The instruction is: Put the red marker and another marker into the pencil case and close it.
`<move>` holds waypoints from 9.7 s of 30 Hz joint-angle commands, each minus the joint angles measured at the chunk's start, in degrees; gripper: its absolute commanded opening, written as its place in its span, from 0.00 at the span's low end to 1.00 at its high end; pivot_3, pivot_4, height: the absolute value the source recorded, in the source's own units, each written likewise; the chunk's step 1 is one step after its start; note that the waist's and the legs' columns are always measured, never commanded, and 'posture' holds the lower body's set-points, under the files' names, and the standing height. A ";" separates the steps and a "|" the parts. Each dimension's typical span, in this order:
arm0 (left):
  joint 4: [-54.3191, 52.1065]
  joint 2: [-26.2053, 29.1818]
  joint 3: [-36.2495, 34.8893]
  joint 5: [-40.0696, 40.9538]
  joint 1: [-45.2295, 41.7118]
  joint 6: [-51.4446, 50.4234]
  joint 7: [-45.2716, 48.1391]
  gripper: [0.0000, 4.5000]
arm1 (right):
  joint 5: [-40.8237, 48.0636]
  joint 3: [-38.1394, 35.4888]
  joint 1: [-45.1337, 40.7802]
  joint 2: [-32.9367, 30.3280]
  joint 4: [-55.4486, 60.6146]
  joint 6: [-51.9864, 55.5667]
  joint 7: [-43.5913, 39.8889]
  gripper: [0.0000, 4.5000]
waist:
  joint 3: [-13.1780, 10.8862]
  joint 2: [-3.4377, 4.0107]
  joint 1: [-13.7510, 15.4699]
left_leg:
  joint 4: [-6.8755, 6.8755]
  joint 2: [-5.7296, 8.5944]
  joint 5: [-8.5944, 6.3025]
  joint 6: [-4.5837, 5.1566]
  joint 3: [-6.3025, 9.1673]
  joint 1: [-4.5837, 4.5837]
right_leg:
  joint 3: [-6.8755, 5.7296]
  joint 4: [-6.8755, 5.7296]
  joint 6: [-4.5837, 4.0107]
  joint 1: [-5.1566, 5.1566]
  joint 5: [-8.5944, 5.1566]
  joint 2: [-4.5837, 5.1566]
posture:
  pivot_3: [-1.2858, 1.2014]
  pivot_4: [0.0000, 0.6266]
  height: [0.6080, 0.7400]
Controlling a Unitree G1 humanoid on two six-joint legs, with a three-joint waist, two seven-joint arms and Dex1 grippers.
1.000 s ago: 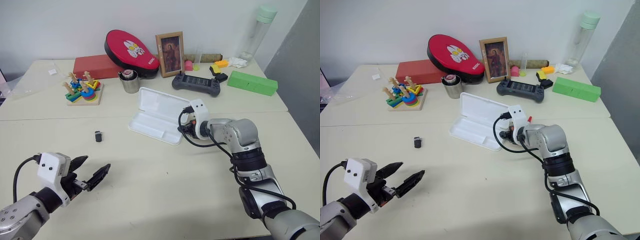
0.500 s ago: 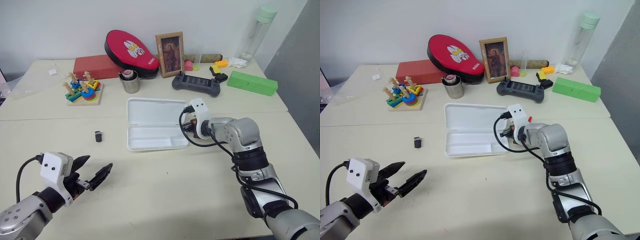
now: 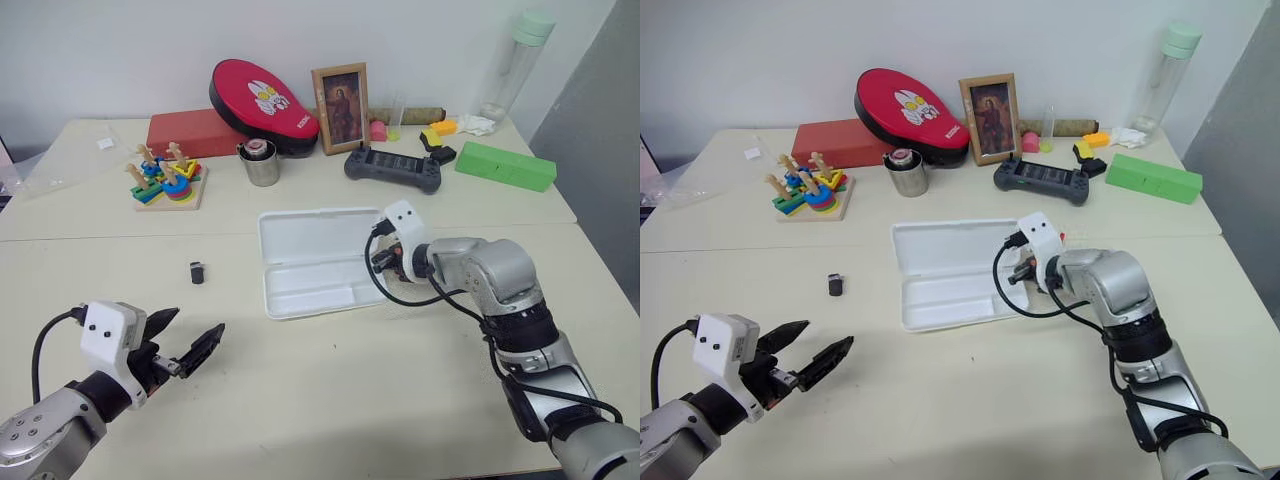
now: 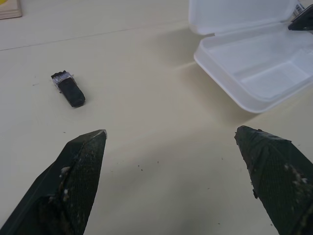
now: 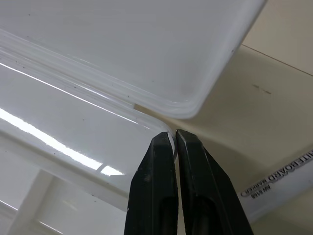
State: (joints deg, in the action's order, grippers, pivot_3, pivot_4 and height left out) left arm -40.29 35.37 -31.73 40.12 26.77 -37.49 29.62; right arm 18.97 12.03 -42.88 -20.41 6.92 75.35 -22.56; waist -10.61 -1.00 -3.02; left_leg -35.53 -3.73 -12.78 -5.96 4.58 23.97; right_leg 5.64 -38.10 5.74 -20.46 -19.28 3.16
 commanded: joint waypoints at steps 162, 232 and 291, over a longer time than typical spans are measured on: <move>-12.21 16.36 -9.48 23.01 -2.62 -6.10 3.49 1.00 | -7.56 -5.18 -5.37 -2.31 -20.95 -11.76 -0.97 0.10 | -0.08 0.03 -0.26 | 0.13 -0.01 0.03 -0.03 -0.01 -0.07 | 0.00 -0.09 -0.08 0.03 -0.05 0.00 | 0.52 0.24 1.00; -8.13 19.65 -9.35 22.42 -8.39 -7.26 2.11 1.00 | 8.63 8.97 -0.19 -4.53 9.12 -19.74 -24.11 0.06 | -0.09 0.04 -0.21 | 0.15 -0.01 0.05 -0.06 0.00 -0.06 | -0.01 -0.12 -0.08 -0.01 -0.05 -0.01 | 0.52 0.24 1.00; -6.53 19.25 -9.54 23.90 -9.61 -7.20 5.17 1.00 | 18.84 -5.72 4.49 -12.39 18.14 -20.04 -35.77 1.00 | -0.10 0.01 0.10 | 0.13 -0.01 0.30 -0.26 0.02 -0.08 | -0.03 -0.75 -0.21 -0.21 -0.14 -0.02 | 0.52 0.24 1.00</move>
State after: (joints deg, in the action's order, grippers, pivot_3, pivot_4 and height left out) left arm -46.40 54.72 -40.34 62.91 17.36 -44.96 34.44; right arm 34.94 8.73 -38.80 -32.28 22.14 55.38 -57.46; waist -10.71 -0.98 -2.93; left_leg -35.39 -3.75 -12.48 -6.21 4.60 23.87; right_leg 5.62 -38.87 5.53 -20.67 -19.43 3.14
